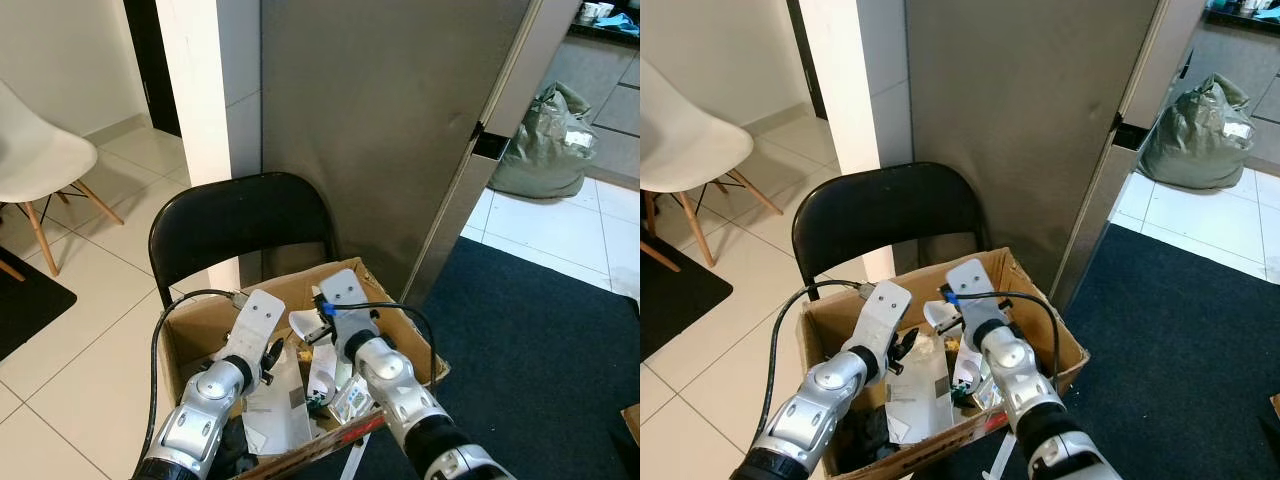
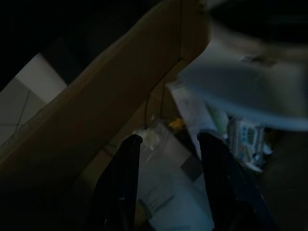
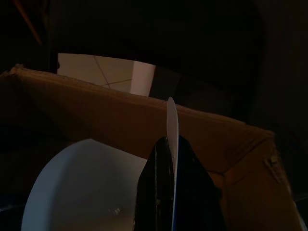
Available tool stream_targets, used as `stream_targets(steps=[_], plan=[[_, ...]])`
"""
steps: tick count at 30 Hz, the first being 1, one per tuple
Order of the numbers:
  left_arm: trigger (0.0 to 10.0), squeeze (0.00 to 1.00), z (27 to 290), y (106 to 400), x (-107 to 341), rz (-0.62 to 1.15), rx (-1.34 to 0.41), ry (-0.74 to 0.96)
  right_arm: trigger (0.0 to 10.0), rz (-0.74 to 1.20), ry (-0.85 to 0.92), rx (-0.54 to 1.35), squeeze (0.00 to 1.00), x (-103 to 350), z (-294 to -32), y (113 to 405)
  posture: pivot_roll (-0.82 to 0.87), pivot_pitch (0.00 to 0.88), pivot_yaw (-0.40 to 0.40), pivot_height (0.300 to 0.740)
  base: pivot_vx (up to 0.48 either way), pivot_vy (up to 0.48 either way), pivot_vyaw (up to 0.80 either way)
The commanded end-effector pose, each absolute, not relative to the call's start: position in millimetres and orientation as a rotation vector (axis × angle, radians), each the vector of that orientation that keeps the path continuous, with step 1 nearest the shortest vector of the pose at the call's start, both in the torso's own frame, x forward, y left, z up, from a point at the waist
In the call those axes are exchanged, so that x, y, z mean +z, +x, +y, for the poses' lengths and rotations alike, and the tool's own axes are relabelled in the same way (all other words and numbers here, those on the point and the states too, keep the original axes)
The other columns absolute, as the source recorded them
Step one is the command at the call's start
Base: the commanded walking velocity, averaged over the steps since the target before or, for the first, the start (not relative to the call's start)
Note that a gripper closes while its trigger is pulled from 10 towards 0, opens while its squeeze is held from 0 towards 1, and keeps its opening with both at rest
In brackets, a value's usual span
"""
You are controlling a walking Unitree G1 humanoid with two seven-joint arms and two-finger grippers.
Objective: Picking trash to rubbish bin
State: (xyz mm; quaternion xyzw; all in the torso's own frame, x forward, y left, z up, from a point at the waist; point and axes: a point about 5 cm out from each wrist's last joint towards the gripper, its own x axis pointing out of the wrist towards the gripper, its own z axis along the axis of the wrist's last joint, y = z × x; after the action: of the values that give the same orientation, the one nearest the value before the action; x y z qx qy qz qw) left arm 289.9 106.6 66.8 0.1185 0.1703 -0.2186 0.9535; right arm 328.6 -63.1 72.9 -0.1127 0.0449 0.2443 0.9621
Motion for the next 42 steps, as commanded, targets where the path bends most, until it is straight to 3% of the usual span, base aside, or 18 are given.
stream_targets(steps=[1,12,23,33,42], plan=[[10.0,0.0,106,289,70,0.326,-0.472,0.246,10.0,0.096,-0.24,0.509,0.0,70,-60,327,0.01,0.085,-0.048,0.74,0.0,0.0,0.0],[10.0,0.0,99,282,72,0.334,-0.534,0.235,10.0,0.097,-0.213,0.489,0.0,69,-55,329,0.01,0.096,-0.045,0.74,0.0,0.0,0.0],[10.0,0.0,95,280,74,0.302,-0.546,0.23,10.0,0.236,-0.153,0.336,0.0,57,-76,337,0.01,0.099,-0.043,0.74,0.0,0.0,0.0],[10.0,0.0,114,287,88,0.17,-0.405,0.284,10.0,0.274,-0.168,0.352,0.0,66,-92,350,0.05,0.155,-0.109,0.74,0.0,0.0,0.0],[10.0,0.0,136,281,103,0.065,-0.25,0.271,10.0,0.289,-0.109,0.371,0.0,63,-92,348,0.07,0.225,-0.109,0.74,0.0,0.0,0.0]])
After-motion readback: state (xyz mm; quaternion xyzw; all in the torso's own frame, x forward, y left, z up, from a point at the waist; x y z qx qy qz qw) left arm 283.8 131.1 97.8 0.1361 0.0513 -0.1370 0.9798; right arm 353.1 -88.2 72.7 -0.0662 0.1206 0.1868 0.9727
